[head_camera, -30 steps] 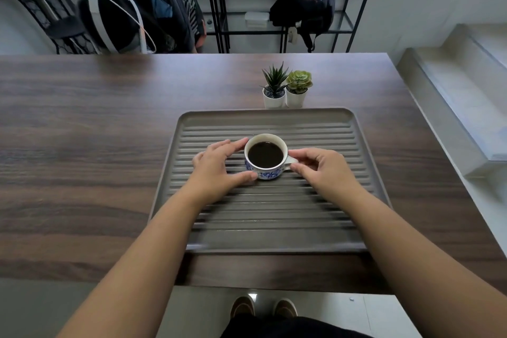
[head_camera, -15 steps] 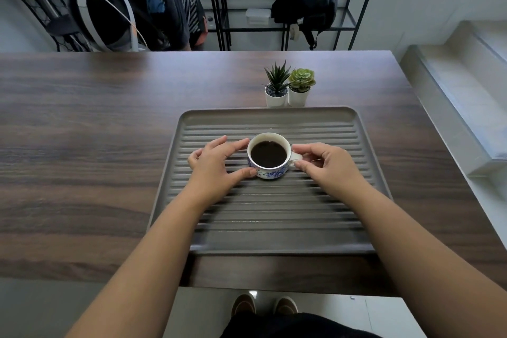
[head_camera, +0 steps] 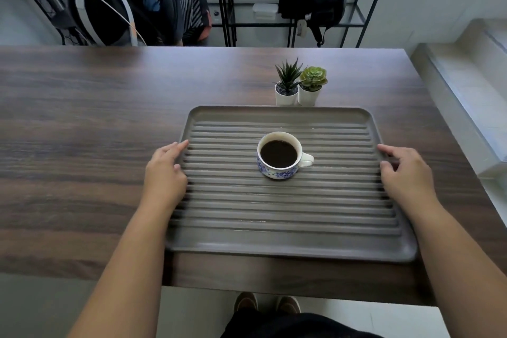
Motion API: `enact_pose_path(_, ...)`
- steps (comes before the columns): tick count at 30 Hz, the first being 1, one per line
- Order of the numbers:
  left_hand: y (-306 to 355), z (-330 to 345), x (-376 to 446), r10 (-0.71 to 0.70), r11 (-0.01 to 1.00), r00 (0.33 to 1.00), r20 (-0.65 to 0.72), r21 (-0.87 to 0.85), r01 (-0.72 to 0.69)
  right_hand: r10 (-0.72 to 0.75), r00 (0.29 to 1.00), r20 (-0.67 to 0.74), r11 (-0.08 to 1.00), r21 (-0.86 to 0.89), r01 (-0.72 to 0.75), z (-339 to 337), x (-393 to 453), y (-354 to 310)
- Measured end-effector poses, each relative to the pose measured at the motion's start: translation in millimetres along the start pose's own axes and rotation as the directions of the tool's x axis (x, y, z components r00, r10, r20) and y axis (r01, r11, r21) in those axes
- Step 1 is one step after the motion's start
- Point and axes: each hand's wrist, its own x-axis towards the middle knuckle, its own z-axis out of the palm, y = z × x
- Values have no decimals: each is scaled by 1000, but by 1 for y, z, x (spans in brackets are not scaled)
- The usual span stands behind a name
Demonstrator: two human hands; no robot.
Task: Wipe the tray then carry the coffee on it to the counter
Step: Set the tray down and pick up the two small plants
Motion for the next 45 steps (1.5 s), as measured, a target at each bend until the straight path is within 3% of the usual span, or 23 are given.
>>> enact_pose_path(9,1,0,6,0,1000,1000,-16,26,0,30,999,-36,999,37,-29,2,1,1)
enact_pose_path(13,24,-6,21,94,995,995,-34,46,-92,-28,996,-81,999,42,32,-7,12,-12)
enact_pose_path(16,70,-1,44,150,985,987,53,-97,-144,-107,992,-74,988,102,114,-17,35,-44)
enact_pose_path(20,130,24,73,215,959,956,197,-228,-169,-99,990,105,936,348,56,-4,75,-84)
enact_pose_path(24,148,57,103,189,973,937,295,-187,-137,-87,967,241,930,367,-8,25,103,-100)
enact_pose_path(29,153,78,134,157,986,917,366,1,-169,-87,955,283,933,359,-22,47,128,-106)
enact_pose_path(33,166,82,140,217,968,886,411,24,-248,-88,969,233,952,307,12,58,142,-103)
enact_pose_path(45,183,89,165,284,949,879,383,22,-316,-7,990,140,925,377,-47,67,156,-105)
